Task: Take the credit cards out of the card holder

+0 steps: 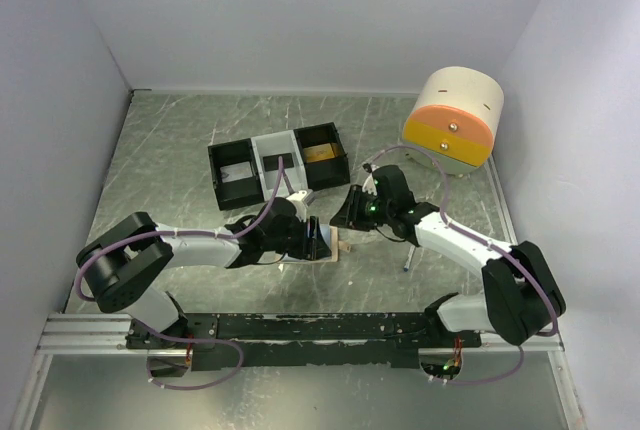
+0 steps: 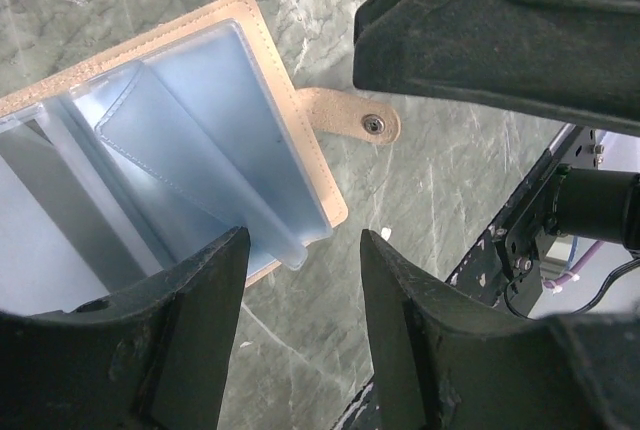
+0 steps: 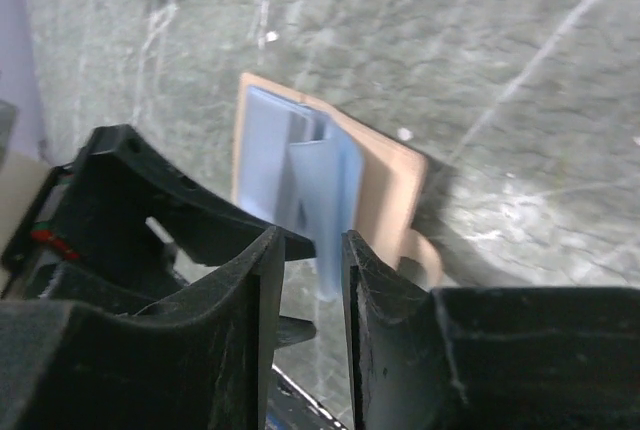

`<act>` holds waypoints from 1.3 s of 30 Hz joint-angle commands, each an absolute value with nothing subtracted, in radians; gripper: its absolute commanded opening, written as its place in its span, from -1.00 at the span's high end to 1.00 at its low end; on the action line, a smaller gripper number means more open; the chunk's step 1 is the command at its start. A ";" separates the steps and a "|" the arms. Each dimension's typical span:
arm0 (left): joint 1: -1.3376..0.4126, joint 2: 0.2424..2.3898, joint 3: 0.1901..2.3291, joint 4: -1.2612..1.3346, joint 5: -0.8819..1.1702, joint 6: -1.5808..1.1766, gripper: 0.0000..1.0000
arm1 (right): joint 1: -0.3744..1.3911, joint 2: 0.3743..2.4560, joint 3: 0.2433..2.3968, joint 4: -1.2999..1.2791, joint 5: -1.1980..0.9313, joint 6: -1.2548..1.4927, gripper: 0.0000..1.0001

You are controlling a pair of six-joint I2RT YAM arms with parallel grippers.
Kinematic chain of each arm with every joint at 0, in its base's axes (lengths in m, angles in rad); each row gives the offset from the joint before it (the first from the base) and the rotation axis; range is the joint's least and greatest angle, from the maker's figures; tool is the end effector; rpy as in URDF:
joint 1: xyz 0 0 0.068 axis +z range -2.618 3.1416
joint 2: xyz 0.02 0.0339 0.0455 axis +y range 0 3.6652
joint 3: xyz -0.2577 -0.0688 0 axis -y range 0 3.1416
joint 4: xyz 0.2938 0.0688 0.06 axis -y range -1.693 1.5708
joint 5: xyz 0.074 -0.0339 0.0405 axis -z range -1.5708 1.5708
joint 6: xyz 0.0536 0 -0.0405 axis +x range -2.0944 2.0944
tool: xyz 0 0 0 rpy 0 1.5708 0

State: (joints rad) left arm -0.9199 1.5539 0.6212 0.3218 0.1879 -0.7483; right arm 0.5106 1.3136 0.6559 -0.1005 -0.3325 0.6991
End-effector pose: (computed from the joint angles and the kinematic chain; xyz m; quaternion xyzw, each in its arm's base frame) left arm 0.1996 -0.2786 0.0983 0.1188 0.8761 -0.3964 0.2472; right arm 0.2655 0.1688 0.1449 0.0201 0.9081 0.3467 0.2342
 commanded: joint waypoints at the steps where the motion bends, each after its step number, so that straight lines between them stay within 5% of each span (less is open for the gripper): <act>1: -0.914 1.551 0.605 0.370 0.220 -0.744 -0.20 | 0.518 1.341 0.630 0.051 -0.497 0.756 0.43; 8: -0.915 1.545 0.601 0.371 0.219 -0.743 -0.20 | 0.551 1.469 0.642 0.098 -0.587 0.758 0.62; 13: -0.914 1.531 0.599 0.360 0.213 -0.735 -0.20 | 0.560 1.557 0.656 0.008 -0.436 0.729 0.71; 39: -0.914 1.409 0.633 0.011 -0.115 -0.719 -0.34 | 0.558 1.525 0.573 0.000 -0.233 0.765 0.66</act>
